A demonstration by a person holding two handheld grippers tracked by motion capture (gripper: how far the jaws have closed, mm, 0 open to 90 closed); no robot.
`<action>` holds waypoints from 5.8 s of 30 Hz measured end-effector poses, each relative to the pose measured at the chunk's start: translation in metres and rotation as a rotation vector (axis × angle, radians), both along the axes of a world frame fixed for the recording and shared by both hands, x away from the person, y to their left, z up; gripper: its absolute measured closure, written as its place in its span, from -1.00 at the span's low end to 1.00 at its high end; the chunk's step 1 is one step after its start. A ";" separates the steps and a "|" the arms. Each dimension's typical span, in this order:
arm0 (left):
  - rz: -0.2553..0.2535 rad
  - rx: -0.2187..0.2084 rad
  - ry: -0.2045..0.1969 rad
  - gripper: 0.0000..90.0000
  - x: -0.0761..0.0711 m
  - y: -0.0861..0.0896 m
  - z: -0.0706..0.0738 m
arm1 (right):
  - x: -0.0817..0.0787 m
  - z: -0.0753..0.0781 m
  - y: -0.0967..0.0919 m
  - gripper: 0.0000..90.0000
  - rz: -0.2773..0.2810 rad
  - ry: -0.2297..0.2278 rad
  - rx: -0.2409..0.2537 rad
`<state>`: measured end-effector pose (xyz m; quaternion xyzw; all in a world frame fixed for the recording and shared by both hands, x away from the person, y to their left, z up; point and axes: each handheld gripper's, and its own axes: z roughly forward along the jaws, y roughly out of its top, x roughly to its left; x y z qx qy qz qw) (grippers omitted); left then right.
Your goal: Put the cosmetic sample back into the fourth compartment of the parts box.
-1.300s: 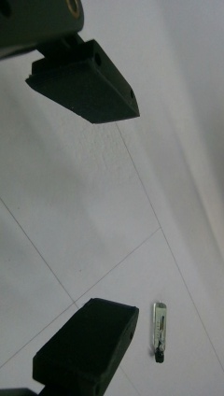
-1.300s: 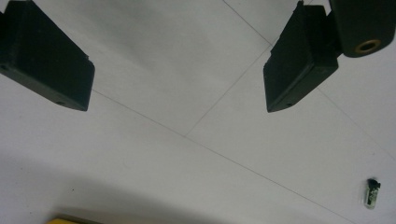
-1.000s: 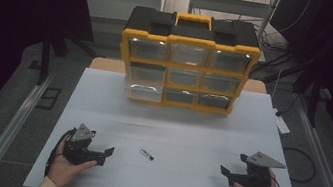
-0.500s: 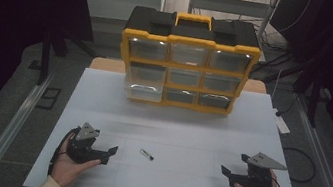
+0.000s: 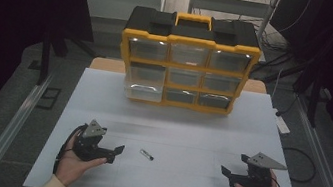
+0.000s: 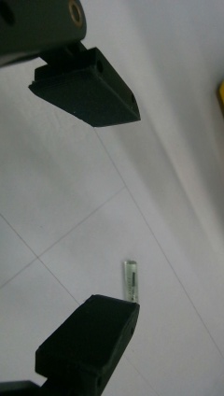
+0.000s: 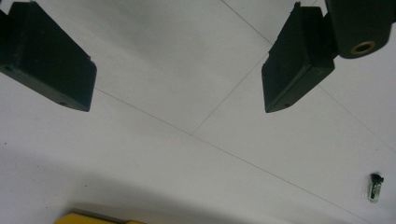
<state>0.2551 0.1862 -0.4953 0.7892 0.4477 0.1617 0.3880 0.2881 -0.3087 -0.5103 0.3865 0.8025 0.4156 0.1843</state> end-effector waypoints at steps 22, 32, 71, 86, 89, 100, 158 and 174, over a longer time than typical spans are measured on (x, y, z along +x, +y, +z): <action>-0.050 0.014 0.020 -0.80 0.010 -0.027 0.012 | 0.000 0.000 -0.001 -0.75 -0.006 0.005 -0.005; -0.078 0.023 0.031 -0.80 0.011 -0.039 0.011 | -0.001 0.000 -0.001 -0.75 -0.007 0.004 -0.008; -0.084 0.125 0.127 -0.90 0.029 -0.091 -0.012 | -0.001 -0.001 -0.002 -0.75 -0.005 0.003 -0.009; -0.073 0.177 0.169 -0.89 0.032 -0.105 -0.030 | -0.001 -0.001 -0.002 -0.75 -0.007 0.003 -0.016; -0.075 0.181 0.171 -0.89 0.032 -0.108 -0.032 | -0.001 -0.001 -0.002 -0.75 -0.008 0.004 -0.016; -0.063 0.213 0.175 -0.79 0.033 -0.113 -0.036 | -0.001 -0.001 -0.002 -0.75 -0.011 0.005 -0.024; -0.084 0.042 0.121 -0.11 0.029 -0.081 -0.007 | -0.003 0.000 -0.004 -0.74 -0.023 -0.004 -0.036; -0.083 -0.013 0.046 -0.11 0.025 -0.064 0.016 | -0.003 -0.001 -0.004 -0.74 -0.024 -0.003 -0.040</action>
